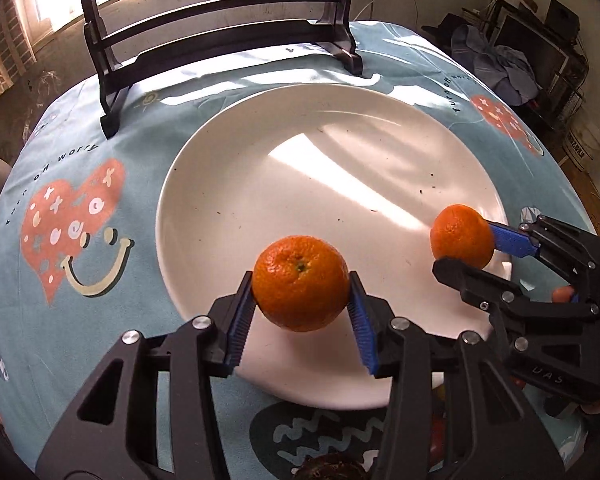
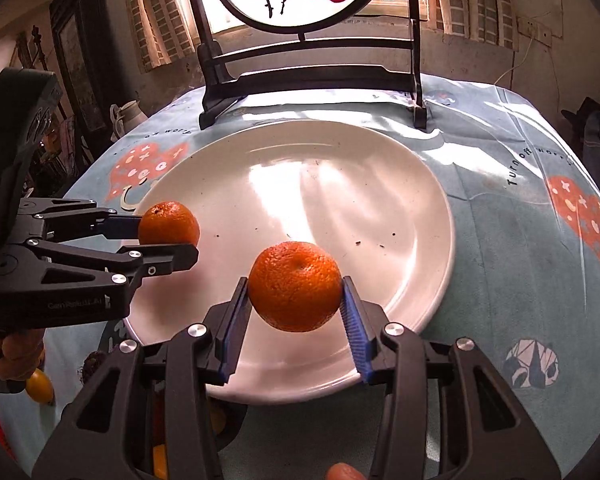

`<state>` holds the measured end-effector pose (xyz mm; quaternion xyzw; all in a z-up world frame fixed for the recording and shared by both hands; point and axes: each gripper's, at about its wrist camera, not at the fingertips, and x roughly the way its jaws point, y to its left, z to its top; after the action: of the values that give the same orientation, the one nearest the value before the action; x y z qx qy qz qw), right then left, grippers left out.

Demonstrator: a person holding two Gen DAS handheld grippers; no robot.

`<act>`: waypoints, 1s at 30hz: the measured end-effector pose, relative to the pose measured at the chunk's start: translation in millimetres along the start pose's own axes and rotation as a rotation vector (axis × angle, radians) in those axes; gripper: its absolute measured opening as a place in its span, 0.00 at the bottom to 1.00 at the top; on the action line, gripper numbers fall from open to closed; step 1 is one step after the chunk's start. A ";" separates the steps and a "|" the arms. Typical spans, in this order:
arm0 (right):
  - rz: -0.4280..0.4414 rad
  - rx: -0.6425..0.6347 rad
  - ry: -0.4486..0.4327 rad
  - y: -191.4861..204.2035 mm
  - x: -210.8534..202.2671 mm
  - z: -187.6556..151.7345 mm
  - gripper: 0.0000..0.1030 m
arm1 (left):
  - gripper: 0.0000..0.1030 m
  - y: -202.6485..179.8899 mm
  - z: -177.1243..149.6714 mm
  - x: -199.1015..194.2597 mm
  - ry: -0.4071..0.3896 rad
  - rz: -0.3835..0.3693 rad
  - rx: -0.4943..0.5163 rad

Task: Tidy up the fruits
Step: 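Carry both oranges over the white plate and open both tools to release them, then grasp an orange with the right tool while the left tool grasps a yellow citrus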

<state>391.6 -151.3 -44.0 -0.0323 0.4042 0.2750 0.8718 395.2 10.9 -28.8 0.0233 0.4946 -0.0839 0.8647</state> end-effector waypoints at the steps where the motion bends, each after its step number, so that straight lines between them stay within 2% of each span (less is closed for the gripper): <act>1: 0.000 -0.002 0.004 0.5 1.9 -0.2 0.44 | 0.46 -1.0 -1.6 -0.4 0.001 0.003 0.004; 3: -0.001 0.001 0.003 1.0 0.7 -1.0 0.53 | 0.56 -1.9 -3.1 -5.2 -0.011 0.010 0.001; 4: 0.003 0.006 -0.005 0.6 -3.5 -1.1 0.55 | 0.70 -1.7 -4.6 -11.9 -0.031 0.011 -0.006; 5: 0.002 0.015 -0.017 0.6 -10.8 -1.6 0.61 | 0.80 -0.8 -6.6 -21.2 -0.053 0.017 -0.017; 6: 0.002 0.022 -0.035 1.3 -20.7 -2.8 0.64 | 0.81 -0.2 -9.5 -32.1 -0.079 0.022 -0.024; 9: 0.009 0.018 -0.086 9.7 -59.5 -13.8 0.65 | 0.84 3.1 -24.4 -68.7 -0.128 0.003 -0.042; 11: 0.030 0.007 -0.126 19.5 -88.7 -29.9 0.65 | 0.91 5.5 -44.1 -95.1 -0.165 0.016 -0.063; 13: 0.040 -0.019 -0.147 32.9 -113.9 -53.7 0.66 | 0.91 5.5 -70.1 -116.1 -0.195 0.054 -0.065; 16: 0.054 -0.048 -0.151 53.9 -138.7 -97.8 0.66 | 0.94 2.2 -117.6 -136.7 -0.215 0.068 -0.062; 22: 0.102 -0.093 -0.084 93.4 -155.8 -172.5 0.66 | 0.94 -9.2 -207.3 -145.1 -0.201 -0.010 -0.113; 25: 0.070 -0.143 -0.066 108.7 -155.0 -194.5 0.66 | 0.94 -13.7 -236.3 -138.6 -0.176 0.008 -0.148; 28: 0.046 -0.155 -0.074 111.6 -154.7 -200.3 0.66 | 0.94 -17.1 -253.2 -129.8 -0.148 0.040 -0.135; 30: 0.047 -0.154 -0.076 110.5 -153.3 -199.6 0.66 | 0.94 -13.8 -256.3 -137.3 -0.188 0.022 -0.147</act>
<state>118.6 -182.8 -48.9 -0.0792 0.3490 0.3268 0.8747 106.4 45.7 -40.9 -0.0424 0.4160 -0.0398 0.9075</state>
